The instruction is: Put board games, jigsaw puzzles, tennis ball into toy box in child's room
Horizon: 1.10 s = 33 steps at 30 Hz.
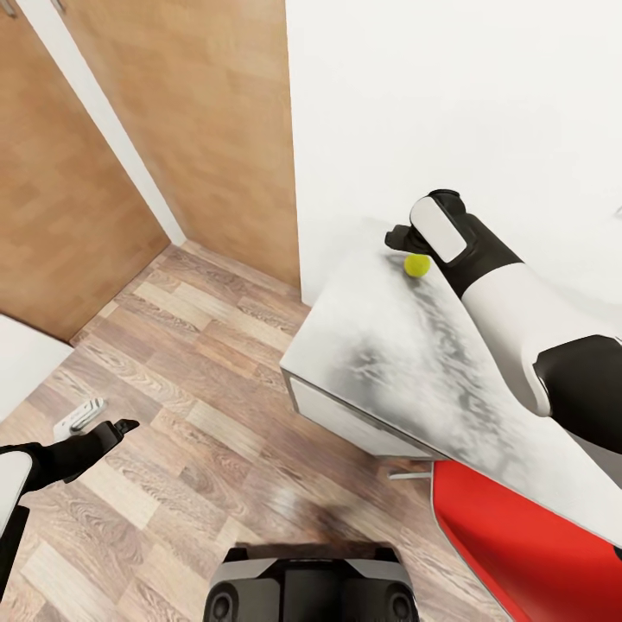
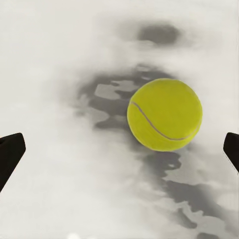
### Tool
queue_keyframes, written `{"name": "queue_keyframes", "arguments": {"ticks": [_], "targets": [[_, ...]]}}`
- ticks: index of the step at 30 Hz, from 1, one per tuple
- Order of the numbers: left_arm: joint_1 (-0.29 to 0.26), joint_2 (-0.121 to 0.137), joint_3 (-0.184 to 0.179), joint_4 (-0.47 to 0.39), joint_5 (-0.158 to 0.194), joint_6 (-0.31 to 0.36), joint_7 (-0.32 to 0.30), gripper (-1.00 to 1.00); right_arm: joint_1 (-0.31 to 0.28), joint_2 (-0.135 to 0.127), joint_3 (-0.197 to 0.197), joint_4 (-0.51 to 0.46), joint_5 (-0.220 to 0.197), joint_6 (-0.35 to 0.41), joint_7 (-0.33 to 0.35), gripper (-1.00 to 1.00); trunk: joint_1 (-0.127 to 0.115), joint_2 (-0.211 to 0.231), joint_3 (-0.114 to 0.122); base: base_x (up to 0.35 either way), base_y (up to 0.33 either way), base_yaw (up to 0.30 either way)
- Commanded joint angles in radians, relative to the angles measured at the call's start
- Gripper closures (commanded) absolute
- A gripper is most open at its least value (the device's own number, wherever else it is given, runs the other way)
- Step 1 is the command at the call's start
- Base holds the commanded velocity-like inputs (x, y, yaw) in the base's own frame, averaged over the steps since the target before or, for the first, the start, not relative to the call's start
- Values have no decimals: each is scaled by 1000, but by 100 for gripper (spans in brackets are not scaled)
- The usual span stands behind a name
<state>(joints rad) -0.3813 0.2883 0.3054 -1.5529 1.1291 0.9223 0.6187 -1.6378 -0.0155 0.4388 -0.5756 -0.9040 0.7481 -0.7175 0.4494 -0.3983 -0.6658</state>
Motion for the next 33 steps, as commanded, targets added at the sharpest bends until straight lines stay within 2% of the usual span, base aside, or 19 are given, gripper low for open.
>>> {"name": "queue_keyframes", "arguments": {"ticks": [1, 11, 20, 33], "targets": [[-1, 0, 0, -1, 11, 3, 10, -100, -1, -4, 8, -1, -10, 1, -9, -100, 1, -2, -2, 0, 0, 18], [-1, -1, 0, -1, 11, 4, 10, -100, -4, -21, 8, -2, -4, -3, -10, -100, 1, -2, -4, 0, 0, 8], [-1, -1, -9, -1, 11, 4, 11, -100, -7, -33, 7, -3, 43, -33, -48, -100, 1, -2, -4, 0, 0, 1], [-1, -1, -28, -1, 11, 3, 11, -100, -10, -38, 6, -3, 62, -68, -66, -100, 1, -2, -9, 0, 0, 0]]}}
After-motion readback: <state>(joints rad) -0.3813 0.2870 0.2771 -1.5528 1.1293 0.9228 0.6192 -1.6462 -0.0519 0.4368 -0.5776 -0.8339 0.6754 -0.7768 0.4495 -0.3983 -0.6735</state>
